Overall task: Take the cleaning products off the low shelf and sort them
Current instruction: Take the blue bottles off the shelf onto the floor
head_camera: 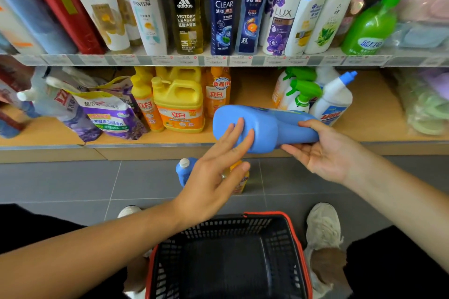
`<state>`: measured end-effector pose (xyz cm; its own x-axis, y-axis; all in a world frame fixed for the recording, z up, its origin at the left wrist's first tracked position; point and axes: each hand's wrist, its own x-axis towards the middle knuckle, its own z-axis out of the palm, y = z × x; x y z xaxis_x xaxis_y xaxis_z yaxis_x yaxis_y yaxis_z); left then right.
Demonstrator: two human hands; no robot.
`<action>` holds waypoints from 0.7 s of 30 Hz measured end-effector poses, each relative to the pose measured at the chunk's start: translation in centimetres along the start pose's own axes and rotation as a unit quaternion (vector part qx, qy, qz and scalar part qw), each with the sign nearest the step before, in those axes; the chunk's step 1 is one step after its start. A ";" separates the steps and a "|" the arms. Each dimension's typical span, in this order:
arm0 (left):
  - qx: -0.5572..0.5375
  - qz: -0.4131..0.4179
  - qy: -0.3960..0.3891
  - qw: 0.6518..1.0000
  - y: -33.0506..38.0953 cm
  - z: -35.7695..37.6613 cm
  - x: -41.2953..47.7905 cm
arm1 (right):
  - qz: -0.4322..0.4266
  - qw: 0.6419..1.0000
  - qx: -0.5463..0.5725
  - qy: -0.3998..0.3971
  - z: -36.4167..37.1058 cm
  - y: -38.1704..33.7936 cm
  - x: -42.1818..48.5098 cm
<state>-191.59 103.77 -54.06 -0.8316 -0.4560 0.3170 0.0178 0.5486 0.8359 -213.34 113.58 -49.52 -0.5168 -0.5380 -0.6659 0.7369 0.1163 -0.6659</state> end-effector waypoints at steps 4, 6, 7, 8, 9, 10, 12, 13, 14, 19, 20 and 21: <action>0.045 0.065 -0.022 0.997 -1.1 -0.2 -0.3 | -0.002 1.000 0.005 -0.003 0.1 -0.1 -0.1; 0.052 0.054 -0.026 0.997 -1.8 -0.3 -0.3 | 0.001 1.000 0.000 0.000 0.2 -0.2 -0.2; 0.038 0.024 -0.022 0.999 -2.2 -0.2 -0.2 | 0.002 1.000 -0.003 0.002 0.2 -0.2 -0.3; 0.010 -0.019 -0.015 1.000 -2.5 -0.3 0.0 | 0.003 1.000 -0.007 0.002 0.2 -0.2 -0.3; -0.028 -0.066 -0.007 0.997 -2.7 -0.4 0.3 | 0.005 1.000 -0.012 -0.001 0.3 -0.1 -0.3; -0.068 -0.108 0.000 0.992 -2.9 -0.6 0.6 | 0.007 1.000 -0.017 -0.006 0.3 0.0 -0.4; -0.131 -0.170 0.013 0.977 -3.0 -0.9 1.3 | 0.013 1.000 -0.024 -0.011 0.3 0.2 -0.5; -0.154 -0.186 0.013 0.970 -3.0 -0.9 1.6 | 0.017 0.999 -0.028 -0.011 0.3 0.3 -0.5; -0.170 -0.192 0.008 0.967 -2.9 -0.9 1.9 | 0.021 0.999 -0.032 -0.010 0.4 0.4 -0.5; -0.206 -0.214 0.007 0.955 -2.3 -0.6 2.6 | 0.034 0.998 -0.047 -0.003 0.4 0.7 -0.5; -0.208 -0.218 0.014 0.953 -2.2 -0.6 2.6 | 0.031 0.998 -0.047 -0.001 0.5 0.7 -0.5; -0.204 -0.222 0.027 0.953 -2.2 -0.6 2.7 | 0.027 0.999 -0.045 0.001 0.5 0.7 -0.4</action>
<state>-193.53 100.87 -54.79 -0.7778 -0.6212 -0.0959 -0.1069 -0.0196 0.9941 -212.39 113.42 -49.54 -0.4781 -0.5277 -0.7021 0.7213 0.2202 -0.6567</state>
